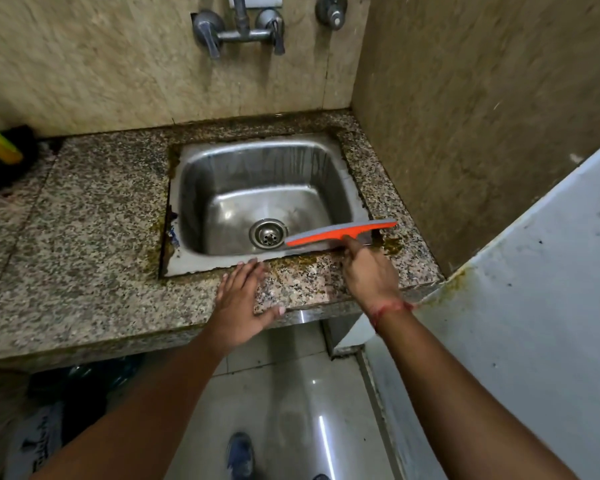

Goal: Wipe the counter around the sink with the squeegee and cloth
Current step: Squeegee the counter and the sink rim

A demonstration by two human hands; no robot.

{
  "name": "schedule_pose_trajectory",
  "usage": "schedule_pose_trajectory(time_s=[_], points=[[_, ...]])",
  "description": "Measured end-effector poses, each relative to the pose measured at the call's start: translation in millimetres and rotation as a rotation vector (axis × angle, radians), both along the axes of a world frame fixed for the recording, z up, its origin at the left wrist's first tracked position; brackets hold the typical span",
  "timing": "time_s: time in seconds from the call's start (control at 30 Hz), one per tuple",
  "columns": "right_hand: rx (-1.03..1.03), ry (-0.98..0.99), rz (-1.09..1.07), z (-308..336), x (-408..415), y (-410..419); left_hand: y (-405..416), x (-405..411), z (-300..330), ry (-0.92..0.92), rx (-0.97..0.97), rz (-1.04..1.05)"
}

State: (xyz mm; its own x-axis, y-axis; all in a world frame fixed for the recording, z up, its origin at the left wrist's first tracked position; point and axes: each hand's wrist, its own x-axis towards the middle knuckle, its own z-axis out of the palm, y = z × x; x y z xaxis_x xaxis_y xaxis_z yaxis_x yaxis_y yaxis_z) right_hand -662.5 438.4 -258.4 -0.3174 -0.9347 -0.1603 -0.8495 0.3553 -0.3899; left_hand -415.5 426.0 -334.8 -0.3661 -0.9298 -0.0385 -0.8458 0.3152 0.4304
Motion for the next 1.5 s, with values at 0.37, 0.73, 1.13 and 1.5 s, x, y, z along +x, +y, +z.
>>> schedule_pose_trajectory(time_s=[0.37,0.73,1.13,1.5], points=[[0.049,0.025,0.13,-17,71,47,7,92,-8,-0.227,-0.126,0.267],[-0.066,0.004,0.166,-4,127,30,-6,110,7,-0.06,0.018,0.257],[0.052,0.024,0.113,-6,189,-18,-23,188,9,-0.08,-0.065,0.153],[0.013,0.06,0.079,-14,257,15,-44,224,12,-0.128,-0.081,0.193]])
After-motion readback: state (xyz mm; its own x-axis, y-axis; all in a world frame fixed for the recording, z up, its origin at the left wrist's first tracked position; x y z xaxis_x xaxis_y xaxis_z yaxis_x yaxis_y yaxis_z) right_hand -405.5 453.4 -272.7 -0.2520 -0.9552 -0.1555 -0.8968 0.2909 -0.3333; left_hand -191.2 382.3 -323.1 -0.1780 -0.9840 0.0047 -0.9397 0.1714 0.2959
